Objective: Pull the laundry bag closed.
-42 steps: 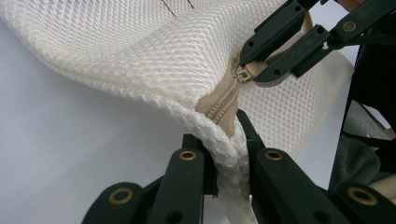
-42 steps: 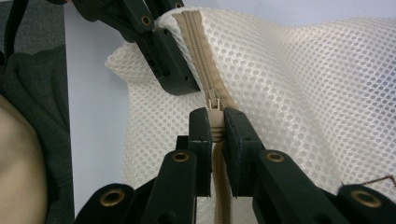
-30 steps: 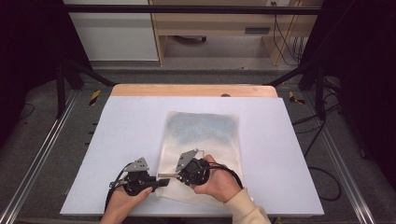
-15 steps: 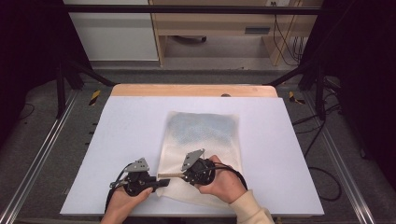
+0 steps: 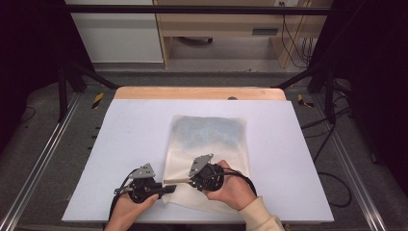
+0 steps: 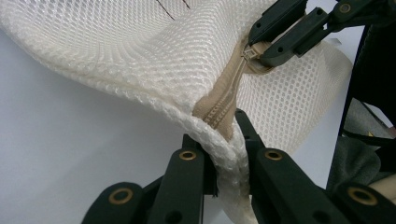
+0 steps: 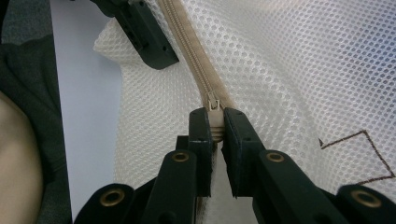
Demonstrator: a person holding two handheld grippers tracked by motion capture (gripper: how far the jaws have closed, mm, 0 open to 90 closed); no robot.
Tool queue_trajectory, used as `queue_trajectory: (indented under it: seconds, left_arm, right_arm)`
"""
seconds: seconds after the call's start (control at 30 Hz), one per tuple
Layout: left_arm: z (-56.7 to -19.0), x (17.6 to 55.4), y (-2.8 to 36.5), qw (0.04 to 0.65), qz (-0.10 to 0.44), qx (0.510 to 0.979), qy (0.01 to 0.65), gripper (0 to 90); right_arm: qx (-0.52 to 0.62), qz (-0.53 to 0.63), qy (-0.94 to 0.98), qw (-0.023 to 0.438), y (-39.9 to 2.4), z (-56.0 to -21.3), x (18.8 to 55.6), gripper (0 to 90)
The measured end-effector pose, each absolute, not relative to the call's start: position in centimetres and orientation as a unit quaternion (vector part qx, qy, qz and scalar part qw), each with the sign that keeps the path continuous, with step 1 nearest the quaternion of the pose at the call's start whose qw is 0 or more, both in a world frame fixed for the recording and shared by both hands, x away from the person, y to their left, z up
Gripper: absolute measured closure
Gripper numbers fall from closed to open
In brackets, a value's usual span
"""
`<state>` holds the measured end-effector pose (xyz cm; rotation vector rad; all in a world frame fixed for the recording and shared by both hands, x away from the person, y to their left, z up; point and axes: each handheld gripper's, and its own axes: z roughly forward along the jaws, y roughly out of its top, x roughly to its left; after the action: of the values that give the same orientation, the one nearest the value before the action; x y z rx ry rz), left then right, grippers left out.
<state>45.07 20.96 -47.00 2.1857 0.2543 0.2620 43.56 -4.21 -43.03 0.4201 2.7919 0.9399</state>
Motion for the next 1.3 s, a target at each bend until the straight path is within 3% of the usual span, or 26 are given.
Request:
queue_trajectory:
  seconds: [1.3]
  left_arm:
    - [-46.9,44.6,20.1,0.444,0.117,0.883,0.099,83.9]
  right_arm:
    - [0.16,0.315,0.931,0.087,-6.3,-43.4,43.0,82.3]
